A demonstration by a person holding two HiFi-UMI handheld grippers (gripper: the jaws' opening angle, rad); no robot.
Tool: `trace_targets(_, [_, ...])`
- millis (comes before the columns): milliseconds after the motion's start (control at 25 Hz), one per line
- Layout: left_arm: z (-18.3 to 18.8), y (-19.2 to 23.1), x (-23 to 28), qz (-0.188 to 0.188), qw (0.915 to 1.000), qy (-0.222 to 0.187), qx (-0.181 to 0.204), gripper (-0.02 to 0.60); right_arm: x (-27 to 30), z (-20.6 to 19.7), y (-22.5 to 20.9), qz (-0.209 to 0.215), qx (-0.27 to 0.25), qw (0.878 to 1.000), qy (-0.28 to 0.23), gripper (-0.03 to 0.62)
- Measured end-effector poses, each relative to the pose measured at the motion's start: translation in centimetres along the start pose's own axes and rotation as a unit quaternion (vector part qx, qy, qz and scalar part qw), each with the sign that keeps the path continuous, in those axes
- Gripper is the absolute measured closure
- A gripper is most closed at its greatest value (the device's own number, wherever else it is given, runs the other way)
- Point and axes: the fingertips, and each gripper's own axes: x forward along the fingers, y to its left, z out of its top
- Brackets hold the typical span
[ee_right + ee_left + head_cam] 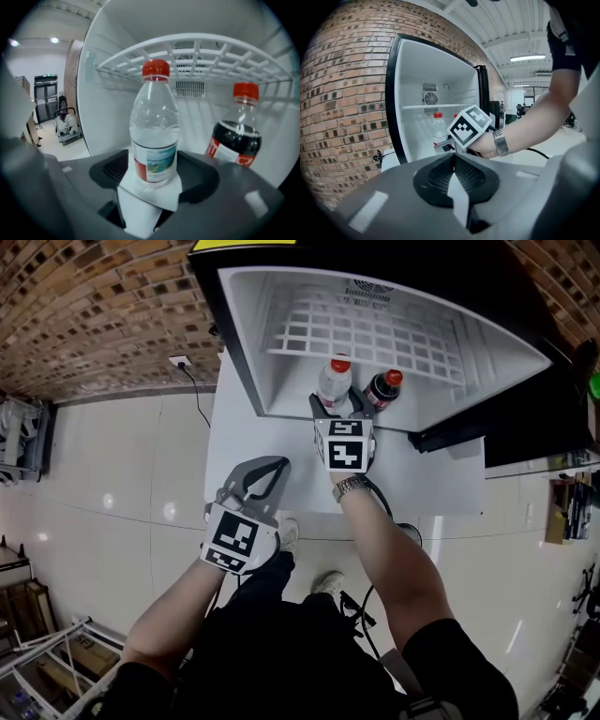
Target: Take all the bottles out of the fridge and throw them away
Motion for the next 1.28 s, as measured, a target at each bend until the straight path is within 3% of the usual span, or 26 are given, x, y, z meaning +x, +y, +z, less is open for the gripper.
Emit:
trace_targets(360, [-1.0, 1.3, 0.1, -0.001, 1.0, 0.009, -0.001, 0.578, 1.0, 0.5, -0.3, -0.007, 0.001, 1.0, -0.005, 0.296])
trace_targets(720, [-0.3, -1.1, 0.7, -0.012, 0.9999, 0.005, 0.003, 0.578, -3.8, -1.8, 0.7, 0.015, 0.01, 1.0, -0.007, 0.301])
trace_targets(1000, [1.4, -6.7, 1.1, -0.038, 0.9991, 0.002, 0.02, 0.578, -12.2, -4.0, 0.1, 0.024, 0.024, 0.999, -0.02, 0.301])
trace_targets(1280, [3.0, -17.0, 3.0, -0.094, 0.9946, -0.002, 0.043, 0.578, -22.1, -9.6, -4.8, -0.005, 0.028, 0.999, -0.016, 0.301])
